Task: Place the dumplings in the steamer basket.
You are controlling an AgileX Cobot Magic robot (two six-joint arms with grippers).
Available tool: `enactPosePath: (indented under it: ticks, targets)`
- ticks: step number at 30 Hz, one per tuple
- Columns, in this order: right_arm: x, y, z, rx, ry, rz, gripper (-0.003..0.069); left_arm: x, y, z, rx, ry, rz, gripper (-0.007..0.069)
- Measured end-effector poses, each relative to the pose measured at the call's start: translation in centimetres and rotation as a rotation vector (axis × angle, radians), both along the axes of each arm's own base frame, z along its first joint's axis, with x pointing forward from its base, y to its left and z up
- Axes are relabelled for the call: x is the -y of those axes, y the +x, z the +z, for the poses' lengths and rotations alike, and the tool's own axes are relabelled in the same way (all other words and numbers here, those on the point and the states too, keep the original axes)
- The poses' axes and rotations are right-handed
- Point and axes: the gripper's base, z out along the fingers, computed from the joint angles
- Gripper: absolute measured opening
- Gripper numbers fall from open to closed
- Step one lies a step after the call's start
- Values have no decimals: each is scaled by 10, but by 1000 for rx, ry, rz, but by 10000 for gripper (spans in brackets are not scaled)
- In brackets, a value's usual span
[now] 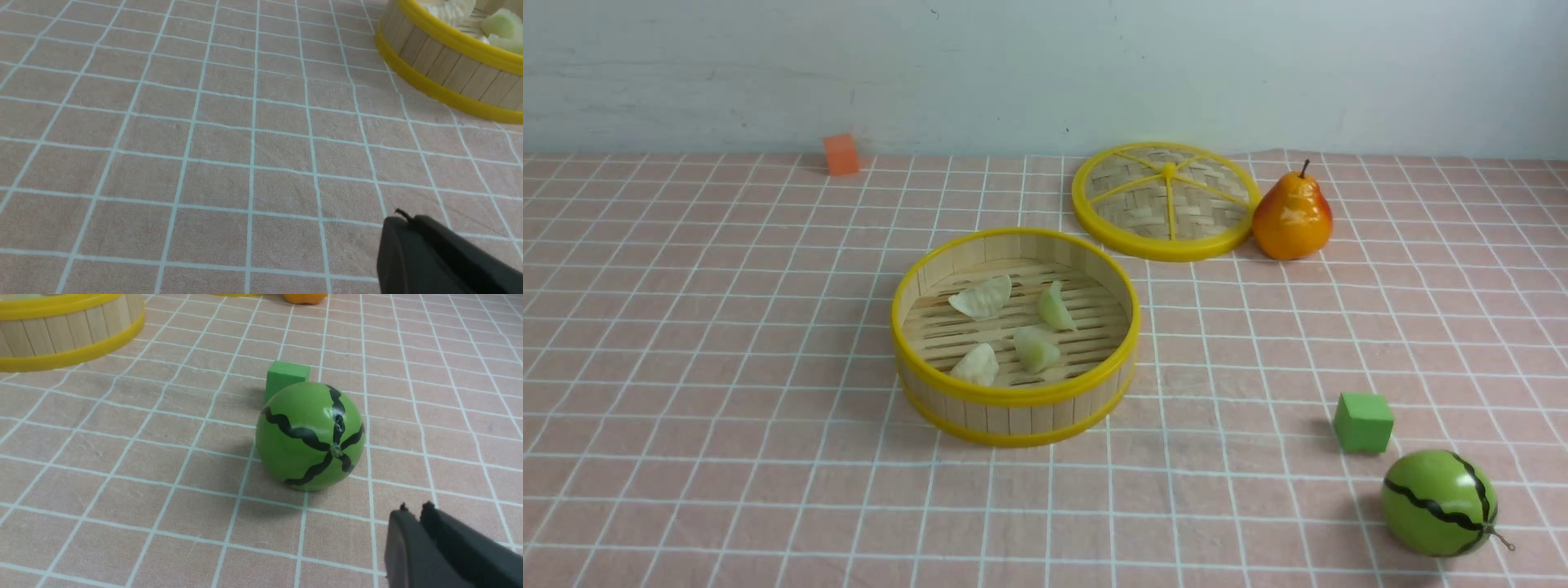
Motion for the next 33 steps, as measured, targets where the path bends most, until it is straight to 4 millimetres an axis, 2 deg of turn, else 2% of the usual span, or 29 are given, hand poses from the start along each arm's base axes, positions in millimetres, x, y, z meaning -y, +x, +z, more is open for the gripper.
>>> enactPosePath:
  ticks: [33]
  targets:
    - [0,0,0,1,-7,2,97,0,0,0,0,0,0,-3]
